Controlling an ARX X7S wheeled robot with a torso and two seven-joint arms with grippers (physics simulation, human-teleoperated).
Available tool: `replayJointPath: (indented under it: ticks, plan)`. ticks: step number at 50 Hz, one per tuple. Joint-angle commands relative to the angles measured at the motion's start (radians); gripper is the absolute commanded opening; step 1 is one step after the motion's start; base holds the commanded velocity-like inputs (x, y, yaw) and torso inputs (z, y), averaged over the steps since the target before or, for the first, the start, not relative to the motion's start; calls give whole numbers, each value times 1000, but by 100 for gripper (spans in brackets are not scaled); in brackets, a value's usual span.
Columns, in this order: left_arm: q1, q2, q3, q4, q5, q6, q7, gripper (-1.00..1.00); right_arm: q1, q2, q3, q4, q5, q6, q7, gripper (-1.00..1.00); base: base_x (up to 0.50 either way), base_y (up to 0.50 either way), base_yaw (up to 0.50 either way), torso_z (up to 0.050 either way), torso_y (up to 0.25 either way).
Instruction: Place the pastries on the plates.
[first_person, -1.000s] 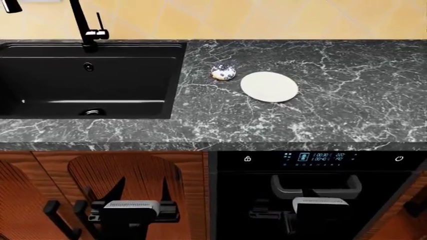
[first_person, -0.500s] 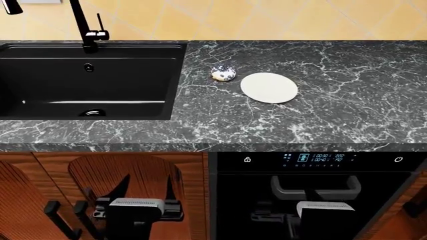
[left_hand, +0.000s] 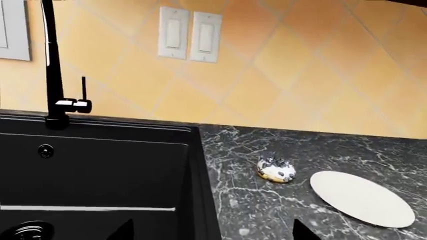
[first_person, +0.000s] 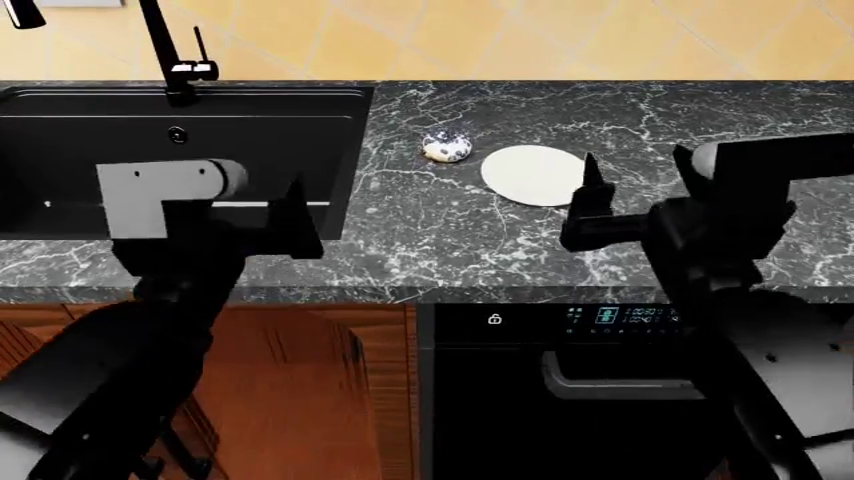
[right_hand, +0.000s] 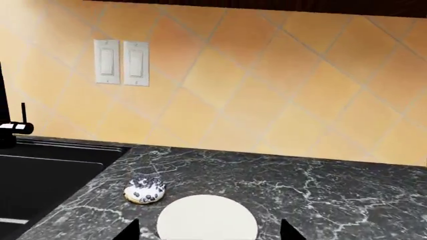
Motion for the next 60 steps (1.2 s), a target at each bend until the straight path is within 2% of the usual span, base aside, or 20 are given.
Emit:
replayJointPath:
  ticks: [1, 4, 6, 10, 11, 15, 20, 31, 60]
  plan:
    - [-403, -45, 24, -247, -119, -287, 44, 100, 404, 77, 84, 166, 121, 280, -109, 100, 0, 0, 0, 0, 0]
    - [-545, -33, 41, -394, -120, -327, 75, 100, 474, 113, 29, 243, 113, 282, -148, 100, 0, 0, 0, 0, 0]
    - [-628, -53, 106, -486, -67, -287, 122, 100, 512, 126, 9, 301, 105, 279, -164, 100, 174, 0, 0, 0, 0]
    - [-825, -41, 200, -756, 0, -246, 226, 100, 602, 131, 33, 402, 97, 273, -167, 100, 384, 0, 0, 0, 0]
    - [-860, -45, 245, -807, 30, -219, 263, 100, 617, 135, 28, 420, 94, 273, -170, 100, 395, 0, 0, 0, 0]
    - [-939, -27, 296, -949, 77, -156, 319, 100, 673, 160, -11, 475, 80, 276, -190, 100, 412, -2, 0, 0, 0]
    - [-925, -37, 341, -909, 73, -192, 351, 100, 704, 168, 0, 538, 90, 292, -207, 100, 488, -29, 0, 0, 0]
    - [-930, -33, 360, -870, 68, -230, 339, 100, 724, 189, -29, 561, 97, 295, -238, 100, 499, -114, 0, 0, 0]
    - [-887, -66, 334, -763, 21, -321, 295, 100, 720, 183, -16, 565, 121, 328, -230, 100, 381, -178, 0, 0, 1]
